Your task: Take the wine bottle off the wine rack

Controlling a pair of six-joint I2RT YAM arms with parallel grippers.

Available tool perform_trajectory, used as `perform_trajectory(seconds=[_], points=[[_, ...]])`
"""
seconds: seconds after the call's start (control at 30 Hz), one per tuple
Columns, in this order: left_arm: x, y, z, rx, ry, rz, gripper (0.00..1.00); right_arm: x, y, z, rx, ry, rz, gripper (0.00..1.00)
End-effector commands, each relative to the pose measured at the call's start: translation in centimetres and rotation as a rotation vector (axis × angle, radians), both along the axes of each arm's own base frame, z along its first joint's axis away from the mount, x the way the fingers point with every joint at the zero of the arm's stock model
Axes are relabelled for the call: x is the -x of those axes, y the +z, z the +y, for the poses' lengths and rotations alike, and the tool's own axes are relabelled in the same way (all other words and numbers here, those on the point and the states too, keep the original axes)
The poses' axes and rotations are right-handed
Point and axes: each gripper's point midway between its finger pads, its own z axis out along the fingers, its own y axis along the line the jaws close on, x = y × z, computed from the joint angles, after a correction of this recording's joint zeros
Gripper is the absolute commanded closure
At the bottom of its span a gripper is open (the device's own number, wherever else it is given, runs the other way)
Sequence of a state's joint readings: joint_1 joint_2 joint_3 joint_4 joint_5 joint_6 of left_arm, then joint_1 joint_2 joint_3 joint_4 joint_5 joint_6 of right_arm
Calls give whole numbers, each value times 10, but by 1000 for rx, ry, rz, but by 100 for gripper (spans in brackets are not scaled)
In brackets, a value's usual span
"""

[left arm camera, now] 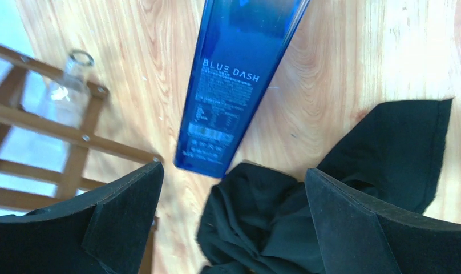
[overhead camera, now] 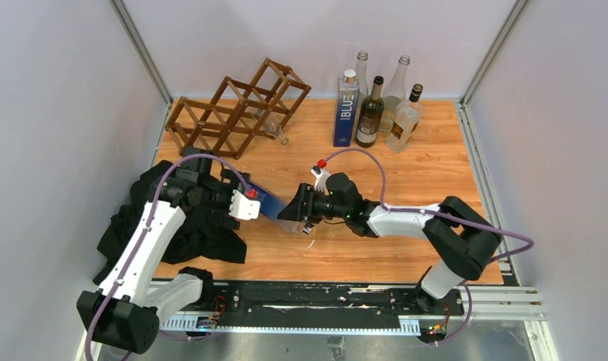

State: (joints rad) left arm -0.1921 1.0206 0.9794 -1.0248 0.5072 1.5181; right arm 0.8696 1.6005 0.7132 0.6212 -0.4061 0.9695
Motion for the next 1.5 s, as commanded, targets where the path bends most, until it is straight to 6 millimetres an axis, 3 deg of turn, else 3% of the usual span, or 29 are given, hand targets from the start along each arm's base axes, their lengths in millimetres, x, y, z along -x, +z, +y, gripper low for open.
perform_trajectory(seconds=[0.0, 0.33, 0.43, 0.73, 0.97, 1.13, 1.27, 1.47], points=[[2, 3, -21, -51, -182, -104, 0, 23, 83, 2, -173, 137, -156, 100], [25, -5, -58, -35, -248, -101, 0, 42, 118, -23, -106, 163, -194, 100], [19, -9, -63, -33, -225, -144, 0, 48, 126, -23, -109, 181, -178, 100], [19, -27, -63, -34, -163, -94, 8, 54, 145, -20, -129, 192, -215, 100], [21, -29, -67, -9, -147, -54, 16, 66, 151, -14, -130, 210, -255, 100], [24, -32, -66, -8, -148, -52, 15, 69, 153, -13, -135, 202, -266, 100], [25, -33, -64, -15, -148, -64, 22, 70, 159, -11, -160, 203, -264, 100], [23, -38, -60, -31, -163, -128, 17, 73, 170, -8, -194, 217, -256, 100]])
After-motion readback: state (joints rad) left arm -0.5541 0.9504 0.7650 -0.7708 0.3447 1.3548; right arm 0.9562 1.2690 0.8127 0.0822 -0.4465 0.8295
